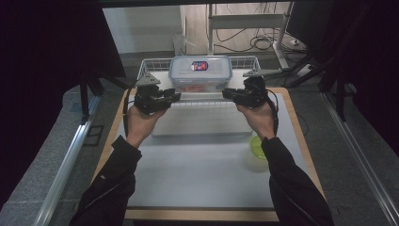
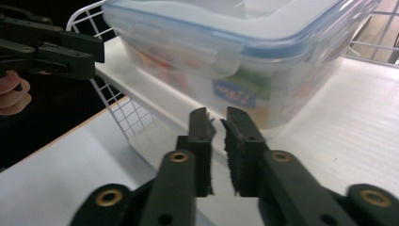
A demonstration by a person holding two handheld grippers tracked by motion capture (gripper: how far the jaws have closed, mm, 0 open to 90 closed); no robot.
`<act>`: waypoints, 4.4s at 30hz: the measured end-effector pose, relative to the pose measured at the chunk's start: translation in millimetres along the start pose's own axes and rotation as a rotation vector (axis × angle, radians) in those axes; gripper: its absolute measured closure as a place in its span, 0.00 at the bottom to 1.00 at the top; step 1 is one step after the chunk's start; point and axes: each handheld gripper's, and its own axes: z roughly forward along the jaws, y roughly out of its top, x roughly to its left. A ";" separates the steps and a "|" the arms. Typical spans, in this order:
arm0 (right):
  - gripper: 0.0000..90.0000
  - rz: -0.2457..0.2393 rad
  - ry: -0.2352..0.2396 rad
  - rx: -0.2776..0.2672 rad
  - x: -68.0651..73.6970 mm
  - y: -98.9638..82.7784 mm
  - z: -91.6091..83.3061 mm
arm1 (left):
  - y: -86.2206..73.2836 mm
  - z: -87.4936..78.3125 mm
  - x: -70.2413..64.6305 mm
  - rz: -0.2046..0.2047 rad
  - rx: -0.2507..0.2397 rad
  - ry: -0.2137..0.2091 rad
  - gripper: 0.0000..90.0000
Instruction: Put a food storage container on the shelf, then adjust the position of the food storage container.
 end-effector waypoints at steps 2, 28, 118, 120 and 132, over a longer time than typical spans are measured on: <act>0.79 -0.009 0.005 -0.004 3.3 -3.8 -2.4 | -3.7 -1.9 -4.9 0.011 0.002 -0.006 0.62; 0.20 -0.108 0.050 0.024 34.7 -84.0 -27.6 | -92.8 -23.8 -39.4 0.005 0.064 -0.054 0.12; 1.00 0.083 -0.466 0.206 -77.9 -179.9 -77.2 | -195.8 -25.3 -69.1 0.051 0.183 0.022 0.04; 1.00 0.074 -0.467 0.218 -77.3 -180.4 -74.0 | -195.8 -25.2 -69.4 0.050 0.184 0.021 0.04; 1.00 0.086 -0.433 0.230 -69.8 -180.7 -69.9 | -196.1 -24.5 -69.8 0.051 0.189 0.018 0.04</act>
